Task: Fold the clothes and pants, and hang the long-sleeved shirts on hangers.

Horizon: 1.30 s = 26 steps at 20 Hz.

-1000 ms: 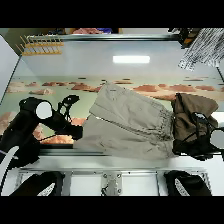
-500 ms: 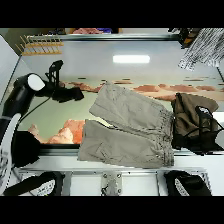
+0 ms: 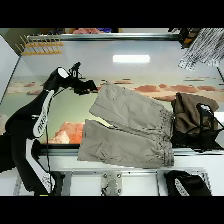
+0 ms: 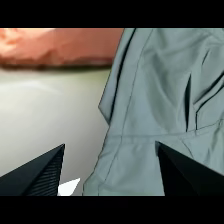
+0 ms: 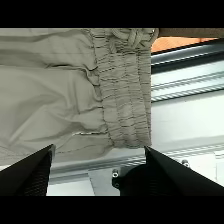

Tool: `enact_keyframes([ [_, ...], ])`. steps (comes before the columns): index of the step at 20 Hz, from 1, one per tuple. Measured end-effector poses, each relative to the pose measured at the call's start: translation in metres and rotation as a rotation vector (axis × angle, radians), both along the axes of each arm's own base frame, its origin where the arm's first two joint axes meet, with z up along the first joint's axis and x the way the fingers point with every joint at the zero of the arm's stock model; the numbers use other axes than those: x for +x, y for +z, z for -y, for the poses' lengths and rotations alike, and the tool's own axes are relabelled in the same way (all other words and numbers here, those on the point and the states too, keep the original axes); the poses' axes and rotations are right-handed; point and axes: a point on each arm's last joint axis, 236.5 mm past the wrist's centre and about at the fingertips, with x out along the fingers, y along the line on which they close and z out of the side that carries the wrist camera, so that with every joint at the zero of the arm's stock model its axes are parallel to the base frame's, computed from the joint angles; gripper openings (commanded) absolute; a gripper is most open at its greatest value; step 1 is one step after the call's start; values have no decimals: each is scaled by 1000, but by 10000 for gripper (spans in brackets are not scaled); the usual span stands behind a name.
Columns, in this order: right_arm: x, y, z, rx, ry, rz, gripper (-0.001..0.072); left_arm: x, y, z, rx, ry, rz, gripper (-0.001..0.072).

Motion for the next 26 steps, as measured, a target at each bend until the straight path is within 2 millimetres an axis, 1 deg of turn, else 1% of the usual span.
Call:
enact_keyframes([
  [2,0,0,0,1,-5,1,611,5,-12,15,-7,-30,-11,602],
  [6,1,0,0,3,-8,3,611,8,-26,42,-12,-87,-17,601],
  [9,1,0,-3,13,-10,3,611,10,-28,57,-20,-96,-16,599],
  [10,2,1,-4,20,-9,9,611,11,-29,61,-23,-94,-15,583],
  [11,4,1,-7,30,-8,18,611,13,-29,63,-24,-85,-14,239],
  [12,8,3,-8,38,-8,34,610,14,-31,63,-21,-75,-14,17],
  [13,12,4,-10,46,-9,52,610,18,-32,61,-23,-54,-15,9],
  [14,17,4,-12,52,-10,68,610,23,-28,57,-27,-37,-3,9],
  [16,28,5,-14,61,-14,94,610,40,-15,39,-39,25,35,8],
  [17,35,6,-15,64,-15,105,610,50,-8,25,-41,60,57,8],
  [19,58,9,-16,60,0,141,610,73,16,-8,-46,140,125,9],
  [21,94,15,-16,49,26,187,611,90,37,-43,-50,215,182,9],
  [23,134,16,-16,28,57,224,611,101,51,-73,-50,276,218,9],
  [25,180,9,-19,18,83,246,611,107,58,-100,-46,322,238,9],
  [26,200,3,-20,14,90,251,611,109,58,-109,-43,336,239,45],
])
